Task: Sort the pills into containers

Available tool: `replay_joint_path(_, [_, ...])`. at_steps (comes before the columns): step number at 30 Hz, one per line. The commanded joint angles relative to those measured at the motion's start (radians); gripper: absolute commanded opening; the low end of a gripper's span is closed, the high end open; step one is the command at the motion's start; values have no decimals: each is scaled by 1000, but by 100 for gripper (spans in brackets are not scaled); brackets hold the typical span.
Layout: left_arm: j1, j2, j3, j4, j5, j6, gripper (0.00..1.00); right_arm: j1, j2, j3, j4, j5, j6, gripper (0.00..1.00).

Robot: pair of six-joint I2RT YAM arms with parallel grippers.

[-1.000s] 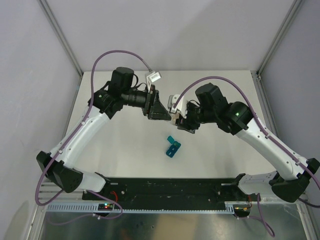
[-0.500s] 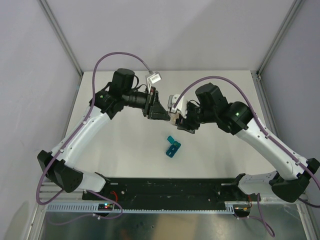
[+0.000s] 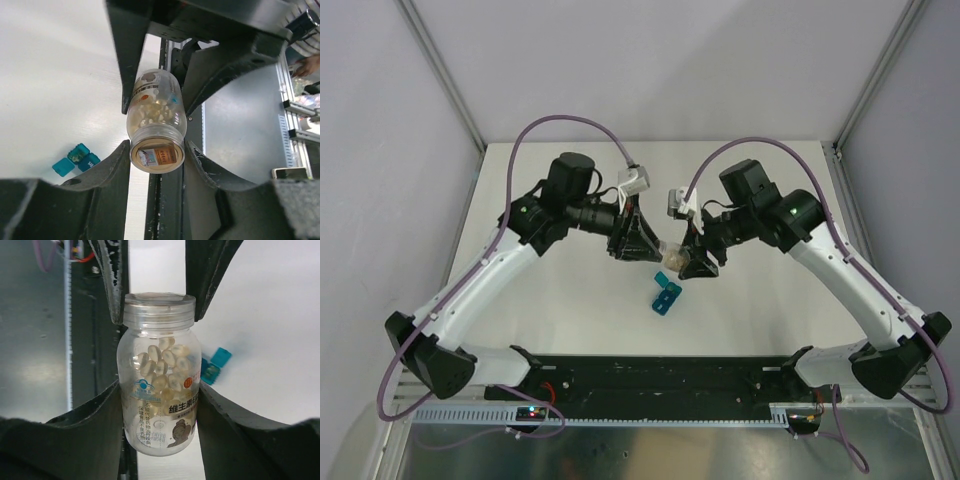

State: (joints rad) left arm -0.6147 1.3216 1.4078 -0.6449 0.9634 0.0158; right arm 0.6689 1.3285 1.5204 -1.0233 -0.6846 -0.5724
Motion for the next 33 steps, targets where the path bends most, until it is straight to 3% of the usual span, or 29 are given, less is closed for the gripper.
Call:
replay_joint_path(1, [-66,-71,-17,5,72,115,0,-40,24,64,23,-218,-8,0])
replay_joint_path(7, [-98,-83,-34,6,52,145,2,-50,42,59,-4,-270,-12,0])
replay_joint_path(11, [-100,-72,-18,5,8,129,20,-47,34,53,15,-223,-1,0])
replay_joint_path(13, [-99,-60,-3,5,-23,112,23,-43,26,48,33,-195,10,0])
replay_joint_path(20, [-100,-10,32,5,-49,33,2,-21,7,38,75,-105,31,0])
replay_joint_path(33, [-58,-13,-40,158,-147,-228,0,38,-51,14,162,140,47,0])
